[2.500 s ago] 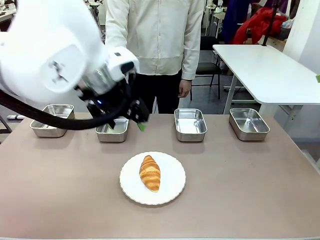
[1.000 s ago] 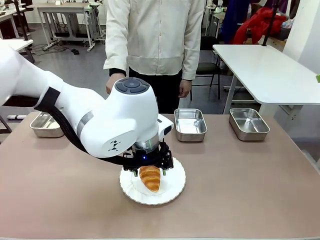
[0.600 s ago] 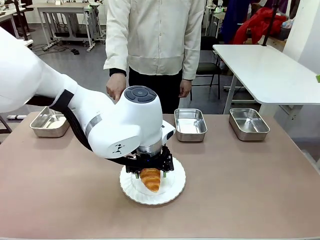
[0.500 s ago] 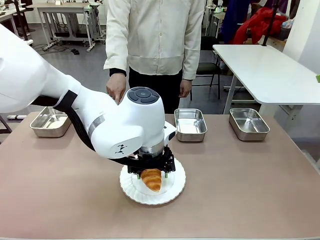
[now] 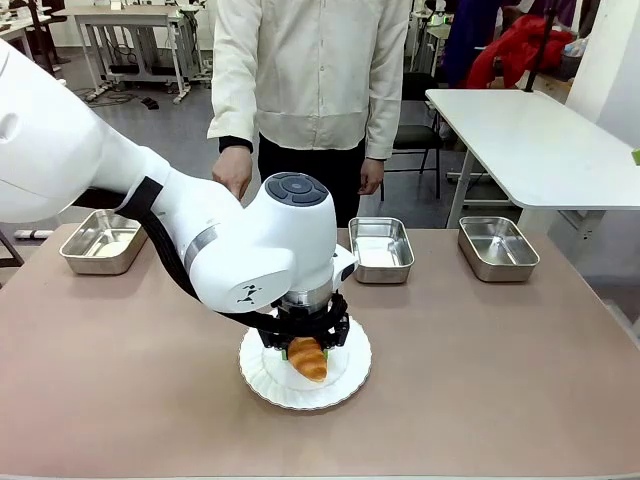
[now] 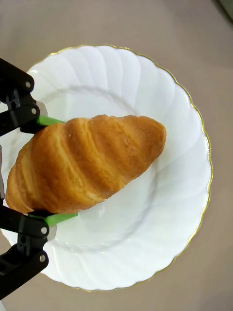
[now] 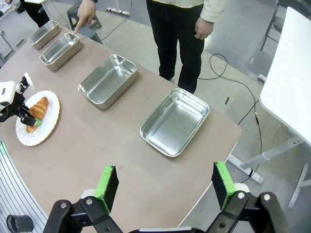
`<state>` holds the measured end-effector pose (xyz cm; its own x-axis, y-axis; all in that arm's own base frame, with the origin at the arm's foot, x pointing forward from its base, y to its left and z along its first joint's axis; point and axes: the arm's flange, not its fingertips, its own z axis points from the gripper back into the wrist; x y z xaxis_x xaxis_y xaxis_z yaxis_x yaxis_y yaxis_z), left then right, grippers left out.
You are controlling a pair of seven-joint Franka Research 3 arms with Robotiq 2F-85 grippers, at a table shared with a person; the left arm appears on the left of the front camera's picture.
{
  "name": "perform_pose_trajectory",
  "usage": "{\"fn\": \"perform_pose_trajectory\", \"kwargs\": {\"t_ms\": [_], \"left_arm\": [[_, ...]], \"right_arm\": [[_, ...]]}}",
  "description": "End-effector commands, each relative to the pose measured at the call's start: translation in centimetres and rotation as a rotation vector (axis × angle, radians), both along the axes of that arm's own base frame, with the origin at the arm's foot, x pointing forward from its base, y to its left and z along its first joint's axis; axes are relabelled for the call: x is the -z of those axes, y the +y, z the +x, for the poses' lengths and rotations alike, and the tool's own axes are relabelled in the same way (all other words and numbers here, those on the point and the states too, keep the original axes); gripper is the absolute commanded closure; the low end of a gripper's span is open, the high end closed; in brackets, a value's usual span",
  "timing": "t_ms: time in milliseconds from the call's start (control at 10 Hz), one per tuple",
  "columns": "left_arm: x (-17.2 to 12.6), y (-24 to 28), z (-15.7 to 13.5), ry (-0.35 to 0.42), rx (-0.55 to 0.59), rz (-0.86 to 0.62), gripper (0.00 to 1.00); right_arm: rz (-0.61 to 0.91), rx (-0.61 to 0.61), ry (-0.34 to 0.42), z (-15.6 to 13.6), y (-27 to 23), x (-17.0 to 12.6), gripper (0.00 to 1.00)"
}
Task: Place the bread in the container.
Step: Place the Butter Roll into the Airtight Container indicated by the human.
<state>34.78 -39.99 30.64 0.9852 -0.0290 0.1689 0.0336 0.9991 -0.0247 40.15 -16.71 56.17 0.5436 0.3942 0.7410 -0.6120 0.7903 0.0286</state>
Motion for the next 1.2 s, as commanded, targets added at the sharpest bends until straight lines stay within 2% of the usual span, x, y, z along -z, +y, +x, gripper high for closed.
{"fn": "perform_pose_trajectory", "kwargs": {"t_ms": [0, 500, 700, 800, 900, 1000, 1100], "left_arm": [[0.2, -0.6, 0.4, -0.002, 0.016, 0.009, 0.58], [-0.3, -0.2, 0.1, -0.003, 0.002, -0.002, 0.56], [-5.2, 2.5, 0.7, -0.123, 0.000, -0.091, 0.58], [-7.5, 4.1, 1.8, -0.157, -0.012, -0.107, 0.58], [-10.2, 5.9, 3.3, -0.149, 0.013, -0.154, 0.58], [-12.2, 7.6, 4.8, -0.176, 0.005, -0.138, 0.58], [-13.9, 9.3, 6.5, -0.188, 0.044, -0.105, 0.58]], "right_arm": [[0.021, -0.009, -0.020, 0.2, -0.1, 0.0, 0.00], [0.021, -0.009, -0.020, 0.2, -0.1, 0.0, 0.00], [0.021, -0.009, -0.020, 0.2, -0.1, 0.0, 0.00], [0.021, -0.009, -0.020, 0.2, -0.1, 0.0, 0.00], [0.021, -0.009, -0.020, 0.2, -0.1, 0.0, 0.00], [0.021, -0.009, -0.020, 0.2, -0.1, 0.0, 0.00], [0.021, -0.009, -0.020, 0.2, -0.1, 0.0, 0.00]]}}
